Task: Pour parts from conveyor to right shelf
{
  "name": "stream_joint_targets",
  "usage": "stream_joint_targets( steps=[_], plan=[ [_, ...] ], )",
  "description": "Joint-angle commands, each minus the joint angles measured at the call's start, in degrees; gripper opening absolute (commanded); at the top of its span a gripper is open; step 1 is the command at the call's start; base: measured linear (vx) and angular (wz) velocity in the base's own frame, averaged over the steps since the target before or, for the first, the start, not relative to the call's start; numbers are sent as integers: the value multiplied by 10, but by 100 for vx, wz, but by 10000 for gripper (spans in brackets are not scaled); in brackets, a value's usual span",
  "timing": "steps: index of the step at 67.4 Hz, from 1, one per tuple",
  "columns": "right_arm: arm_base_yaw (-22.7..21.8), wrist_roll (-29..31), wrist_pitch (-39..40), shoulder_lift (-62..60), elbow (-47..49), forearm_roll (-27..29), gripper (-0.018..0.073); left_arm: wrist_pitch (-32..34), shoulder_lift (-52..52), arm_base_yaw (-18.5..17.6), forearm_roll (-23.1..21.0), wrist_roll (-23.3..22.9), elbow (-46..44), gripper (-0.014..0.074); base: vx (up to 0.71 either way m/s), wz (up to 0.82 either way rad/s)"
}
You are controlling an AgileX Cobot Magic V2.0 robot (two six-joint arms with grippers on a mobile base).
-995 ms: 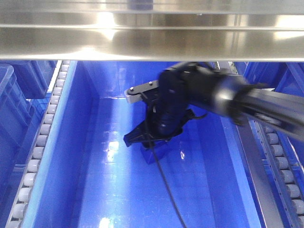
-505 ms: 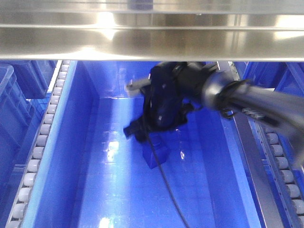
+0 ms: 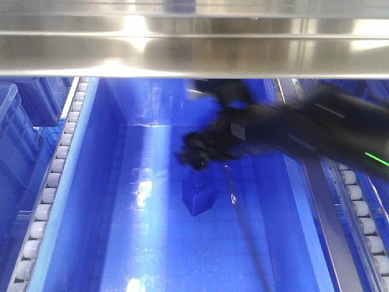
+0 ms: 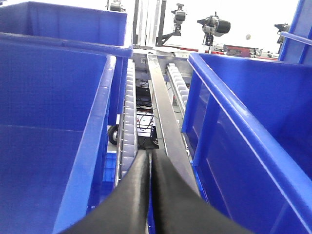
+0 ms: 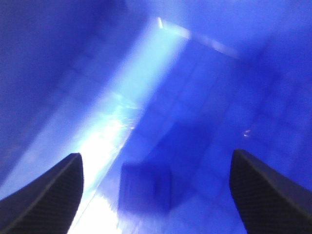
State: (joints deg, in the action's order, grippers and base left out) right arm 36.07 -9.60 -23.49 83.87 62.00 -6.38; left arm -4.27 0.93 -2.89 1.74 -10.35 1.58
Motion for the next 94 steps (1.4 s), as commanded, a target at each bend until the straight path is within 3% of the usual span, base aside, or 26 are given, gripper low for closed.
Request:
stream_joint_targets(
  steps=[1,29,46,61,67,76,94],
  plan=[
    [0,18,70,-78,-37,-8,593,43,4,-2,-5,-3,12,-6,0,0],
    [0,42,132,-376,-262,11,588,43,4,-2,-5,-3,12,-6,0,0],
    [0,43,138,-593,-362,26,531,43,4,-2,-5,-3,12,-6,0,0],
    [0,43,136,-712,-423,25,375,43,4,-2,-5,-3,12,-6,0,0],
    [0,43,135,-721,-428,25,248,43,4,-2,-5,-3,12,-6,0,0],
    [0,43,137,-721,-428,25,-17,43,4,-2,-5,-3,12,-6,0,0],
    [0,43,126,-721,-429,22,-8,43,4,-2,-5,-3,12,-6,0,0]
  ],
)
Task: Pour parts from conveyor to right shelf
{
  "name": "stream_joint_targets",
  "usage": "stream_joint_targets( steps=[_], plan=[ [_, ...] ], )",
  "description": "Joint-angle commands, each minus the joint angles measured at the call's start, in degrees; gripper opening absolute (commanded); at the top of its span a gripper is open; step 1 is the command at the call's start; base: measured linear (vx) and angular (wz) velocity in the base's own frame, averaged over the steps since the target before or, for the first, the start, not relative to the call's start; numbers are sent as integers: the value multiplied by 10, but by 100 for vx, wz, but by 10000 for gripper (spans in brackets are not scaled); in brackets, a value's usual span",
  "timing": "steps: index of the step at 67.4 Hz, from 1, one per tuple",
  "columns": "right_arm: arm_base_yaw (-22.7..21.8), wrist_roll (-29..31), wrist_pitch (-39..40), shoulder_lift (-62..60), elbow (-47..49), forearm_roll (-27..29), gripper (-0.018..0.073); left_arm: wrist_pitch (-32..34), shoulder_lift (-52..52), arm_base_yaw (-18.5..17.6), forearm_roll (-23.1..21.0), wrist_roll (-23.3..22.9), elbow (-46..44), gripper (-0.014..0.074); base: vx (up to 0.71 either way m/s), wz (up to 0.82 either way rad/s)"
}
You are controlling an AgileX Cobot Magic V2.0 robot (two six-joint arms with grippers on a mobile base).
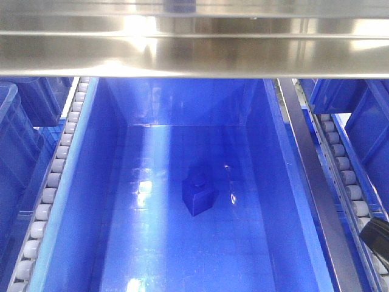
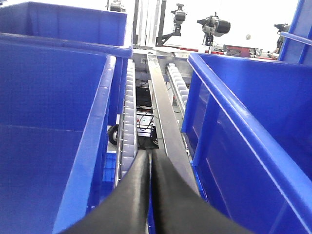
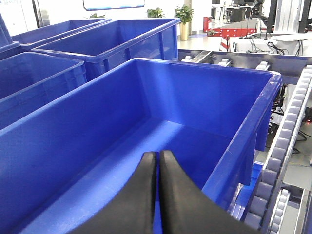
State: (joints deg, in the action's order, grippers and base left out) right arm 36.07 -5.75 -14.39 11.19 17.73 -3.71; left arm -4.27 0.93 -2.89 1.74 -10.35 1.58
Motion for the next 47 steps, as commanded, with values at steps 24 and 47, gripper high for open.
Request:
stream_joint_targets(
  steps=[24,47],
  plan=[
    [0,5,34,6,14,-5,-8,43,4,-2,-5,-3,12,-6,0,0],
    [-46,37,63,7,-18,-21,-8,43,4,-2,-5,-3,12,-6,0,0]
  ],
)
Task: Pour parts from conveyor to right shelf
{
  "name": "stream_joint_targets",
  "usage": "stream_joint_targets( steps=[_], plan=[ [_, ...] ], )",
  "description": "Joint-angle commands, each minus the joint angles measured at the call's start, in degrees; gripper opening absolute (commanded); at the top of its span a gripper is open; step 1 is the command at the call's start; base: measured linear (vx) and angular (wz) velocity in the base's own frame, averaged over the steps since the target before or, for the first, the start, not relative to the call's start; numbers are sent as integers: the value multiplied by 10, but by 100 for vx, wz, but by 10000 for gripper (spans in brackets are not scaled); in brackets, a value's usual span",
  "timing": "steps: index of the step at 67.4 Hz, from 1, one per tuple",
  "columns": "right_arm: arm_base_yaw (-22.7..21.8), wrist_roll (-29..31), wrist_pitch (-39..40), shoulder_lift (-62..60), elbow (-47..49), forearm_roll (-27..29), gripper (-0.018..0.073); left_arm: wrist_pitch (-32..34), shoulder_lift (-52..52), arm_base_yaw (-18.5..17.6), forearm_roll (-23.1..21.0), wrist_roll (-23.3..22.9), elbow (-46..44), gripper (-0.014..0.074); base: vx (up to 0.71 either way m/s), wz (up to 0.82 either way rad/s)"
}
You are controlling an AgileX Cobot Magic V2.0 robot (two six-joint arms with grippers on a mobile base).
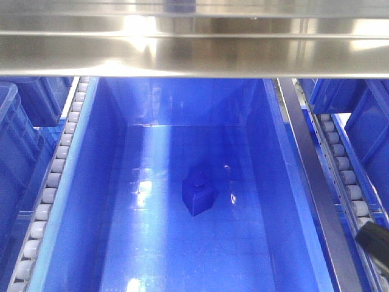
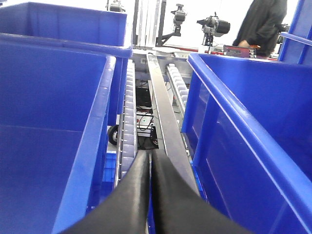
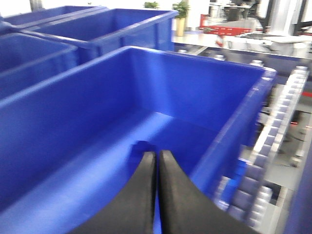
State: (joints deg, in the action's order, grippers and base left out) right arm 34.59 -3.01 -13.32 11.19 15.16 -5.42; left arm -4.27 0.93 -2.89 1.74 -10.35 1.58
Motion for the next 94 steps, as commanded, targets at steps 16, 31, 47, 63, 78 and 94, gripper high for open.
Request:
stream_joint_targets(
  steps=[16,31,47,63,78,94],
  plan=[
    [-178,9,49,7,8,15,-8,43,4,-2,-5,-3,12,-6,0,0],
    [-302,9,49,7,8,30,-8,43,4,-2,-5,-3,12,-6,0,0],
    [-327,6,150,-23,-91,30,-8,43,4,-2,-5,-3,12,-6,0,0],
    [-328,-13,180,-125,-177,30,-8,43,4,-2,-5,-3,12,-6,0,0],
    [-329,-34,171,-123,-179,24,-8,43,5,-2,-5,-3,12,-6,0,0],
    [-329,-32,171,-123,-179,-1,-8,43,5,-2,-5,-3,12,-6,0,0]
  ],
)
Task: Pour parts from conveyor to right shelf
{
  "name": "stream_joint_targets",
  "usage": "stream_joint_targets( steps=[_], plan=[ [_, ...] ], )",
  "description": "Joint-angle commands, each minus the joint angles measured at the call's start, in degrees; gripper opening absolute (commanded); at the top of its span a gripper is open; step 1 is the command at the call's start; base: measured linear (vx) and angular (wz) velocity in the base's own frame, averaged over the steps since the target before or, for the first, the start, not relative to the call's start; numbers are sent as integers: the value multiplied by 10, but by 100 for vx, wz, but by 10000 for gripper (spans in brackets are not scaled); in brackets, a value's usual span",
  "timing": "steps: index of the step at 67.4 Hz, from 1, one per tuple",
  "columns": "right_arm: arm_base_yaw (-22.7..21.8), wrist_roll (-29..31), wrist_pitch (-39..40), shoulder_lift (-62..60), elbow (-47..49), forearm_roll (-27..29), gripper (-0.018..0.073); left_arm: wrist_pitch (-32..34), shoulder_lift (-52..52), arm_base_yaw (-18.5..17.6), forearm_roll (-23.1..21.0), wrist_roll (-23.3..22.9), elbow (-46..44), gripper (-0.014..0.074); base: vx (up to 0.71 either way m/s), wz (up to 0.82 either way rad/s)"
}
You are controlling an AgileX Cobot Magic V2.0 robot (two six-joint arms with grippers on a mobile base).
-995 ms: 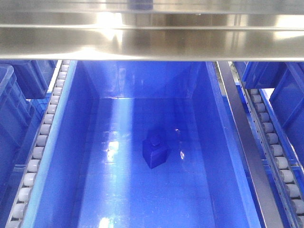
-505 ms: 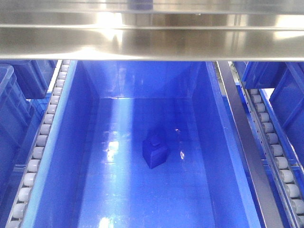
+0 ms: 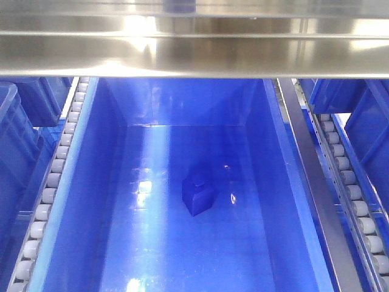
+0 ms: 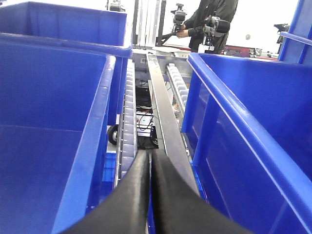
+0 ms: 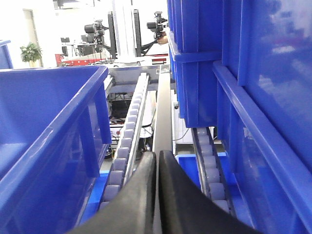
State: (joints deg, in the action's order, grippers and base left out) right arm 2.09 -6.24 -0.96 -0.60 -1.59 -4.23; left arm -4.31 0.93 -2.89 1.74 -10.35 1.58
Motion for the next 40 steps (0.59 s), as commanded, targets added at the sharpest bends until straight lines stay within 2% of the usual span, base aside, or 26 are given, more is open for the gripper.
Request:
stream_joint_targets(
  steps=[1,9,21,40],
  plan=[
    [-4,2,48,-5,-11,-13,-8,43,5,-2,-5,-3,12,-6,0,0],
    [-4,30,48,-5,-11,-3,-8,43,5,-2,-5,-3,12,-6,0,0],
    [-4,81,48,-5,-11,55,-8,43,5,-2,-5,-3,12,-6,0,0],
    [-4,75,48,-5,-11,46,-8,43,5,-2,-5,-3,12,-6,0,0]
  ],
)
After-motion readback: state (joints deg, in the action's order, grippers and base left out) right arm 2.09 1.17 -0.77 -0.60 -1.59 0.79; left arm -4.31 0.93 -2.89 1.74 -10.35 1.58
